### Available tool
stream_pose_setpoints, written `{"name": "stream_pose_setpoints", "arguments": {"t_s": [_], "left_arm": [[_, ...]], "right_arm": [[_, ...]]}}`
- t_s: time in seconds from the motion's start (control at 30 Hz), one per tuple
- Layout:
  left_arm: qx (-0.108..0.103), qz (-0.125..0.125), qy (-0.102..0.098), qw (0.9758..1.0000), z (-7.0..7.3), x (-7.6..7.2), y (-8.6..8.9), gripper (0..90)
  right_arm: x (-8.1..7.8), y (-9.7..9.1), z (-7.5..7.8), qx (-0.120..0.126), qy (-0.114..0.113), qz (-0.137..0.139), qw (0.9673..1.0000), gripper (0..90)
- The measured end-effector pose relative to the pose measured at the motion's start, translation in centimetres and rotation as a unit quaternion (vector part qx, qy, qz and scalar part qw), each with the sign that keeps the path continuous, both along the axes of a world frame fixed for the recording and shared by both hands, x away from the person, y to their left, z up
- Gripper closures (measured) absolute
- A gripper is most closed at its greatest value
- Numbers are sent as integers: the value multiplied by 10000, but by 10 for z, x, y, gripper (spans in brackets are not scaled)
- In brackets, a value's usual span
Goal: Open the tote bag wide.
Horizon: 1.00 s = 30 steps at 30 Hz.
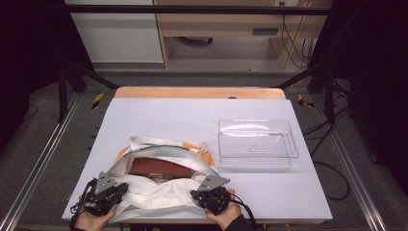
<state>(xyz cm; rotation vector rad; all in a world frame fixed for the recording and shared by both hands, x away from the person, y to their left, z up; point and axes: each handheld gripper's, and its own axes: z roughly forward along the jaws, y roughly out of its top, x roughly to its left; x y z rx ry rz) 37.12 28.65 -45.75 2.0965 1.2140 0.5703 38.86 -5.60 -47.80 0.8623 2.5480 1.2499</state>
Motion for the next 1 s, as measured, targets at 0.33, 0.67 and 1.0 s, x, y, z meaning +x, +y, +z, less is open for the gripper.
{"name": "stream_pose_setpoints", "arguments": {"t_s": [0.33, 0.67, 1.0], "left_arm": [[-913, 103, -746, 9930, 44, -1, 19, 877], [-500, 255, -743, 9957, 46, 50, 21, 884], [-225, 438, -605, 9970, 20, 71, 24, 900]], "right_arm": [[1, -15, 46, 542, -267, -106, 9981, 887], [35, -7, 52, 299, -612, -738, 9949, 900], [56, 7, 35, -263, -774, -1306, 9881, 900]]}}
